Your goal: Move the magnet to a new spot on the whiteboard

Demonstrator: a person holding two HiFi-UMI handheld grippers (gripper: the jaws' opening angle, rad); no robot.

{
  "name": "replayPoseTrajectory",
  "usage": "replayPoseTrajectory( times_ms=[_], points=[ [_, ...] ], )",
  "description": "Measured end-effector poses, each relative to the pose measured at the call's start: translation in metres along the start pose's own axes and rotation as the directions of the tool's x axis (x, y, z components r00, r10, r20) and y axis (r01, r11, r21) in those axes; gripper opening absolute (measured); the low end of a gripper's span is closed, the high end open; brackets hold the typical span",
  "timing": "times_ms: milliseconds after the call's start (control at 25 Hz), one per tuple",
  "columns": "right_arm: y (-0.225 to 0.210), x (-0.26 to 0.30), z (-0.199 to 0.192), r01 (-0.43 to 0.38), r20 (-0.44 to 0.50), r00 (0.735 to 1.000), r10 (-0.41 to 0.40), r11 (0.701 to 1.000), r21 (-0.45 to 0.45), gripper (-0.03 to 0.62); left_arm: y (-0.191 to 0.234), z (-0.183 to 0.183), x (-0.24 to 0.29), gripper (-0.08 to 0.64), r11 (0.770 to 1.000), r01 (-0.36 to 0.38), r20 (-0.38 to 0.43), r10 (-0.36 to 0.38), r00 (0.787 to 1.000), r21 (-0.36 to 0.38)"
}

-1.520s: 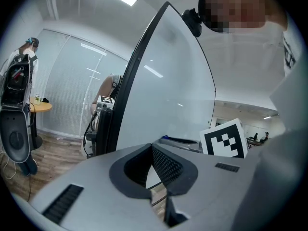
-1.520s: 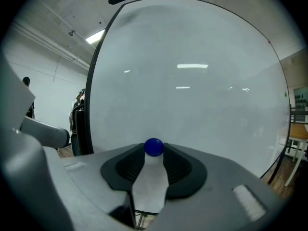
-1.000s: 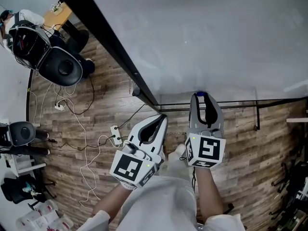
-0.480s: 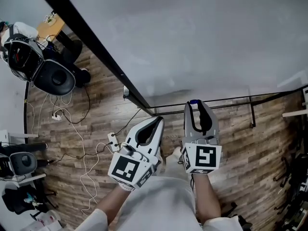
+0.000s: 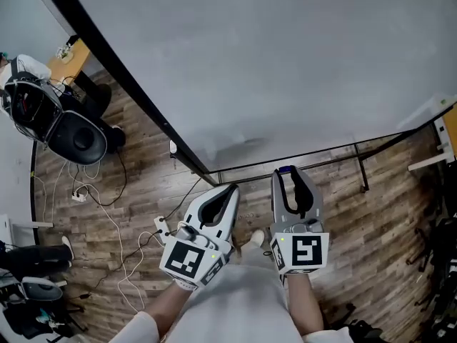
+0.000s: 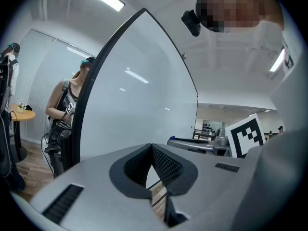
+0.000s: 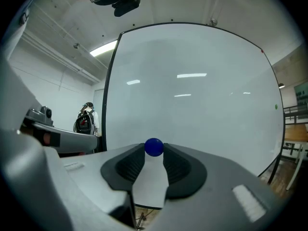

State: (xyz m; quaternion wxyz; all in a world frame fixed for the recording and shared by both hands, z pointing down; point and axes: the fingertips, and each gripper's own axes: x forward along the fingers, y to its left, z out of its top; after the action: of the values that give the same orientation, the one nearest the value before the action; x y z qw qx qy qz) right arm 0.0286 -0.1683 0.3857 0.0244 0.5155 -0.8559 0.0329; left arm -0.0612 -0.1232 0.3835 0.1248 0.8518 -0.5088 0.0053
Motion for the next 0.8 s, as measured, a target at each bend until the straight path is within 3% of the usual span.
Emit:
replayPoseTrajectory(
  times_ms=[480,800],
  points=[
    [-0.022,-0.054,0.026,0.055,0.036,0.998,-0.054,0.998,-0.033,0.129,-0.039,0.016,0.002,0.006,0.993,0.101,0.015,-0.102,0.995,0.053],
    [-0.037,-0.066,0.025,0.065,0.047,0.997,-0.064,0.997,-0.031,0.129,-0.058,0.019,0.014,0.006,0.989,0.130,0.013,-0.131,0.991,0.064]
  ],
)
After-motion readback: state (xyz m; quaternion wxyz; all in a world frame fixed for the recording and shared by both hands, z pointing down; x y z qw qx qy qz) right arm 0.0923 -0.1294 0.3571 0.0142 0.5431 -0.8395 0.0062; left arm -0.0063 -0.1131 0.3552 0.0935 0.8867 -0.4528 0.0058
